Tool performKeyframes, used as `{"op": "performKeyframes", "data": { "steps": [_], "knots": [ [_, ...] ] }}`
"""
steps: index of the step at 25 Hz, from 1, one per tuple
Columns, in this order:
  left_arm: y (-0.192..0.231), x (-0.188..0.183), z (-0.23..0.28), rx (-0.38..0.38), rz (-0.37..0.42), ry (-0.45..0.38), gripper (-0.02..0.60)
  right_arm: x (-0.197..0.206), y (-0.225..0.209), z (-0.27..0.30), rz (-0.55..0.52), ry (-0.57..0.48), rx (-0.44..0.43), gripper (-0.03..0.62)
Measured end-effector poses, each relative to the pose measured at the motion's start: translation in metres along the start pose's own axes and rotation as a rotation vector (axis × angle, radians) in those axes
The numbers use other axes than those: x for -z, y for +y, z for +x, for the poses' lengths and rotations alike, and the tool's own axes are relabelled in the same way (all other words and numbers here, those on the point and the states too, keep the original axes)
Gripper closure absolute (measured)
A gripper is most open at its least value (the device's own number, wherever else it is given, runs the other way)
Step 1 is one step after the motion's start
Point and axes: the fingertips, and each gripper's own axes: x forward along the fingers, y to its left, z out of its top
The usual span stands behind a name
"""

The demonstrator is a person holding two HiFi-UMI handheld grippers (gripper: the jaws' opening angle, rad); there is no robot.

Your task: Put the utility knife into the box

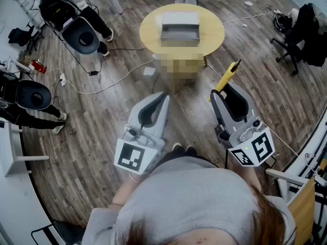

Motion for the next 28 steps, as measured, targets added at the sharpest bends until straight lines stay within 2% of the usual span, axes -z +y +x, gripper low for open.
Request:
{"op": "performKeyframes", "data": {
  "steps": [8,11,22,28],
  "knots": [
    [-0.004,0.003,0.004,0.010,-0.002,0.001,0.584,0.001,-0.001,-0.004,-0.007,0.004,0.008,0.474],
    [-0.005,0.000,0.008,0.016,0.001,-0.029,0.584,-0.001,-0.001,-0.005,-0.014,0.003,0.003,0.474],
    [-0.011,0.003,0.014,0.022,-0.006,0.001,0.584,0.002,-0.001,-0.007,-0.060,0.034,-0.007,0.473],
    [-0.022,0.007,0.025,0.023,-0.023,0.000,0.584,-0.005,-0.012,-0.018,-0.009,-0.013,-0.005,0.474]
  ]
}}
